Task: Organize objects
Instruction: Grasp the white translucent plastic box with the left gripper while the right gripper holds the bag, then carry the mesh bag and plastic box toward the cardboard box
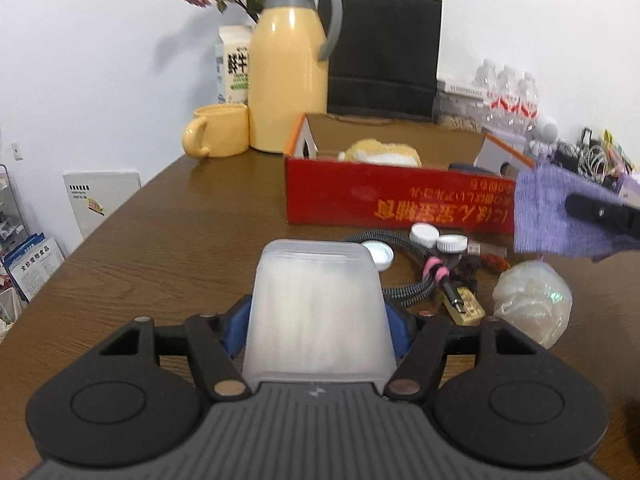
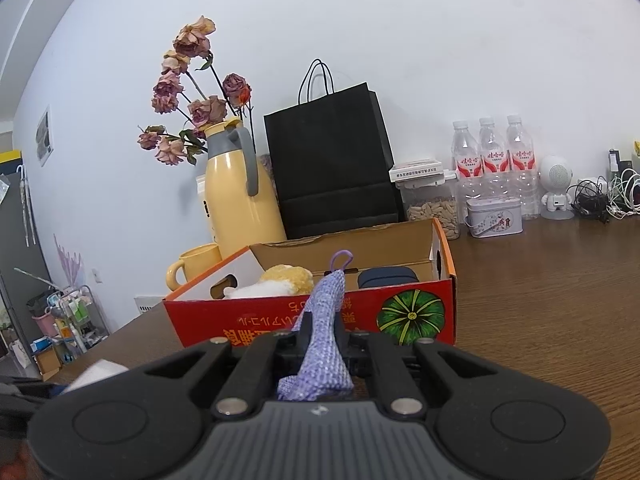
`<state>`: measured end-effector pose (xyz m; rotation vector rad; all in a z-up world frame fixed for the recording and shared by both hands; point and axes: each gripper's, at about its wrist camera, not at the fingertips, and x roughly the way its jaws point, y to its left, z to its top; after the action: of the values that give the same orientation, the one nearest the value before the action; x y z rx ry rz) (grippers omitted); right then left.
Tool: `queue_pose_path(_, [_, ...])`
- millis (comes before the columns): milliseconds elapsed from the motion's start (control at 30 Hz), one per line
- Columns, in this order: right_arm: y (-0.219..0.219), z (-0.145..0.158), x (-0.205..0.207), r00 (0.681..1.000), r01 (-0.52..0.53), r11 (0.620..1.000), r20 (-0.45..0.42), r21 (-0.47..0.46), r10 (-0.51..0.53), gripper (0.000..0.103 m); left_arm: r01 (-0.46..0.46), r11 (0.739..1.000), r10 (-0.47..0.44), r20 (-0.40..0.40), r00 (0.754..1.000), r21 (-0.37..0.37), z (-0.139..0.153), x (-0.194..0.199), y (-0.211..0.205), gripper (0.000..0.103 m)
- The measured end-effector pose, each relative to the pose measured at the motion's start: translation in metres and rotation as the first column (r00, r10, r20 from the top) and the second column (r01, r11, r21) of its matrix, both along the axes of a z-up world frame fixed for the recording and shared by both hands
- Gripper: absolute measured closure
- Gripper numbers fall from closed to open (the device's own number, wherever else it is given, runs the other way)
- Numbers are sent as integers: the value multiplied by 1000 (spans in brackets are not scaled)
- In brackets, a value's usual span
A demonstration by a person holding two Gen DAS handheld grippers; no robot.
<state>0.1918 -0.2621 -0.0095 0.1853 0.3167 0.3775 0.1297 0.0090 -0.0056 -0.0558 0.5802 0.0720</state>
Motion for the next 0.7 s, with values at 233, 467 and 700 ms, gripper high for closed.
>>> queue_pose_path(233, [1,0,-4,1000,4,1000,11,-12,-4,97,14,1000,-13,34,999,-12,10,0,0,36])
queue_pose_path(467, [4,4,-8,999,-6,1000,32,-21,7,97,38,999,-36,65,997,-22,20,8,-7,36])
queue_pose_path(700, [9,25,-7,996,-29,999,78,-14,30,97,64,998,-61,129,990,-20,43,30,-17,36])
